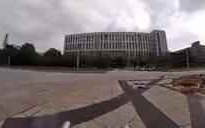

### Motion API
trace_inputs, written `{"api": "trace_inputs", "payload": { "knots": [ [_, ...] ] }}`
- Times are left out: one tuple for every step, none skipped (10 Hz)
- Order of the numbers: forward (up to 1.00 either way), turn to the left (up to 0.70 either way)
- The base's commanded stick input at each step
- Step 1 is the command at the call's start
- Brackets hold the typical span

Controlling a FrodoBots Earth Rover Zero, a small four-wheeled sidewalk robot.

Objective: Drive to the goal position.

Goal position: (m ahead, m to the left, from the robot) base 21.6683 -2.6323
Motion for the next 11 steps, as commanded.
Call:
{"api": "trace_inputs", "payload": {
  "knots": [
    [0.7,-0.26],
    [0.7,-0.18],
    [0.7,0.0],
    [0.7,0.0],
    [0.7,0.0],
    [0.7,0.0],
    [0.7,0.0],
    [0.7,0.0],
    [0.7,0.0],
    [0.7,0.0],
    [0.7,0.0]
  ]
}}
